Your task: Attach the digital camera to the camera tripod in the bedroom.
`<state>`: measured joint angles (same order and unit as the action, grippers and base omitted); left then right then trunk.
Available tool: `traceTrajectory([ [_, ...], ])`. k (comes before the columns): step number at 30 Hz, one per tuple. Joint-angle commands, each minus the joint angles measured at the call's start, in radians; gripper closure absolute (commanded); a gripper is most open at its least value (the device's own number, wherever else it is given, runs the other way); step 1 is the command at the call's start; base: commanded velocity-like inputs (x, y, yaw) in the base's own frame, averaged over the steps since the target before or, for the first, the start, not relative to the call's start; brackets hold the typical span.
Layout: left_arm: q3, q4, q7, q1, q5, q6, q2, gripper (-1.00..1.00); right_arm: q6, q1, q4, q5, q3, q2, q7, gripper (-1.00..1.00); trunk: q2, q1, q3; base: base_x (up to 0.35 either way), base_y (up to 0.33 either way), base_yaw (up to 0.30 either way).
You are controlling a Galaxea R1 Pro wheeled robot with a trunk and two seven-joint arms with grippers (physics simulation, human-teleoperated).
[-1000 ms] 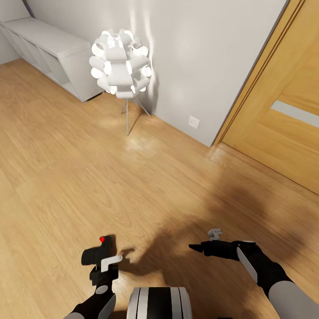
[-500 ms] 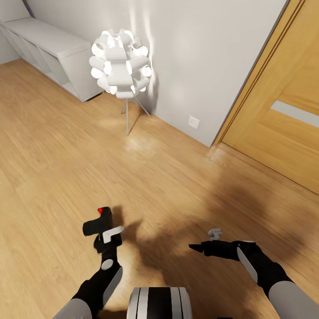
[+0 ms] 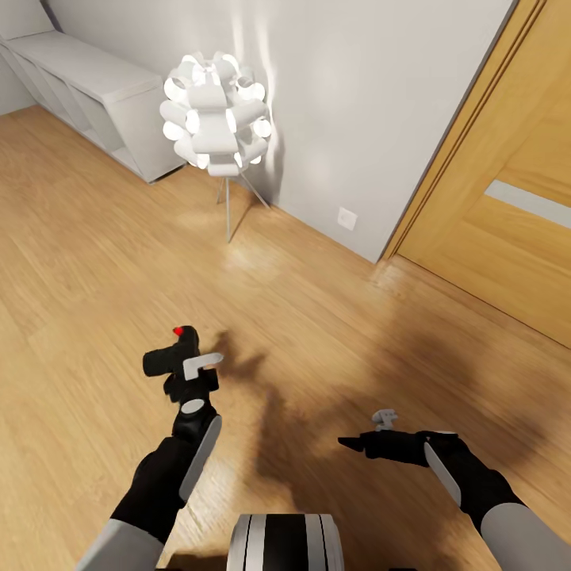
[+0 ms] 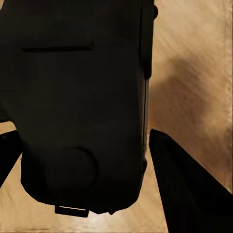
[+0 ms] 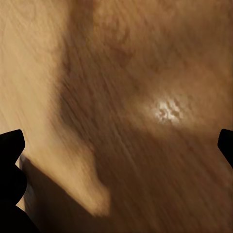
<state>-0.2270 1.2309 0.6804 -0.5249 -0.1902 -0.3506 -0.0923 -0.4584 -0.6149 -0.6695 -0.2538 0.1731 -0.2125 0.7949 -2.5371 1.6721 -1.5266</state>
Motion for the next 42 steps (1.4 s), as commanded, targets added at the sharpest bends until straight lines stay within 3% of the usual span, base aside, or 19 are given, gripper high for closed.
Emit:
traceTrajectory([
  [1, -0.002, 0.025, 0.006, 0.000, -0.009, -0.044, -0.002, 1.00, -0.008, -0.001, -0.001, -0.010, 0.004, -0.001, -0.002, -1.00, 0.000, 0.000, -0.001, 0.000, 0.000, 0.000],
  [5, -0.007, 0.080, 0.005, 0.000, -0.048, -0.161, -0.013, 1.00, -0.008, 0.000, -0.001, -0.010, 0.005, -0.002, -0.002, -1.00, 0.000, 0.000, -0.001, 0.000, 0.000, 0.000],
  [7, -0.017, 0.098, 0.004, 0.000, -0.099, -0.213, -0.019, 1.00, -0.008, 0.000, -0.002, -0.010, 0.005, -0.001, -0.002, -1.00, 0.000, 0.000, -0.001, 0.000, 0.000, 0.000],
  [8, -0.036, 0.110, 0.005, 0.000, -0.187, -0.246, -0.023, 1.00, -0.008, 0.000, -0.002, -0.010, 0.005, -0.001, -0.002, -1.00, 0.000, 0.000, -0.001, 0.000, 0.000, 0.000],
  [11, -0.068, 0.114, 0.006, 0.000, -0.262, -0.258, -0.024, 1.00, -0.008, 0.000, -0.001, -0.010, 0.005, -0.001, -0.002, -1.00, 0.000, 0.000, -0.001, 0.000, 0.000, 0.000],
  [17, -0.148, 0.117, 0.011, 0.000, -0.322, -0.263, -0.024, 1.00, -0.008, 0.000, -0.001, -0.010, 0.005, -0.001, -0.003, -1.00, 0.000, 0.000, -0.001, 0.000, 0.000, 0.000],
  [26, -0.193, 0.122, 0.012, 0.000, -0.336, -0.262, -0.024, 1.00, -0.009, -0.001, 0.000, -0.010, 0.005, -0.001, -0.003, -1.00, 0.002, -0.004, 0.030, 0.000, 0.000, 0.000],
  [29, -0.203, 0.128, 0.001, 0.001, -0.376, -0.261, -0.022, 1.00, -0.009, 0.000, 0.001, -0.010, 0.005, -0.001, -0.003, -1.00, 0.002, -0.005, 0.042, 0.000, 0.000, 0.000],
  [31, -0.204, 0.160, -0.028, 0.002, -0.439, -0.259, -0.007, 1.00, -0.010, 0.000, 0.001, -0.010, 0.005, -0.002, -0.003, -1.00, 0.003, -0.006, 0.050, 0.000, 0.000, 0.000],
  [33, -0.203, 0.210, -0.076, 0.001, -0.502, -0.258, 0.025, 1.00, -0.010, 0.000, 0.001, -0.010, 0.004, -0.002, -0.004, -1.00, 0.003, -0.007, 0.057, 0.000, 0.000, 0.000],
  [35, -0.201, 0.238, -0.123, 0.001, -0.537, -0.256, 0.058, 1.00, -0.011, 0.000, 0.001, -0.010, 0.005, -0.002, -0.004, -1.00, 0.004, -0.008, 0.065, 0.000, 0.000, 0.000],
  [36, -0.199, 0.256, -0.187, 0.001, -0.570, -0.253, 0.097, 1.00, -0.011, 0.000, 0.001, -0.010, 0.005, -0.002, -0.005, -1.00, 0.004, -0.008, 0.069, 0.000, 0.000, 0.000],
  [38, -0.197, 0.264, -0.268, 0.001, -0.605, -0.242, 0.141, 1.00, -0.011, 0.000, 0.001, -0.010, 0.004, -0.002, -0.005, -1.00, 0.004, -0.009, 0.077, 0.000, 0.000, 0.000],
  [39, -0.191, 0.266, -0.363, 0.000, -0.646, -0.222, 0.191, 1.00, -0.011, 0.000, 0.001, -0.010, 0.004, -0.002, -0.006, -1.00, 0.005, -0.010, 0.081, 0.000, 0.000, 0.000],
  [40, -0.187, 0.265, -0.415, 0.000, -0.670, -0.210, 0.217, 1.00, -0.011, 0.000, 0.001, -0.010, 0.004, -0.002, -0.005, -1.00, 0.005, -0.010, 0.084, 0.000, 0.000, 0.000],
  [41, -0.173, 0.264, -0.576, 0.000, -0.751, -0.174, 0.298, 1.00, -0.011, 0.000, 0.001, -0.010, 0.004, -0.002, -0.005, -1.00, 0.005, -0.010, 0.088, 0.000, 0.000, 0.000],
  [42, -0.170, 0.263, -0.628, 0.000, -0.779, -0.164, 0.326, 1.00, -0.011, 0.000, 0.001, -0.010, 0.003, -0.002, -0.005, -1.00, 0.005, -0.011, 0.092, 0.000, 0.000, 0.000],
])
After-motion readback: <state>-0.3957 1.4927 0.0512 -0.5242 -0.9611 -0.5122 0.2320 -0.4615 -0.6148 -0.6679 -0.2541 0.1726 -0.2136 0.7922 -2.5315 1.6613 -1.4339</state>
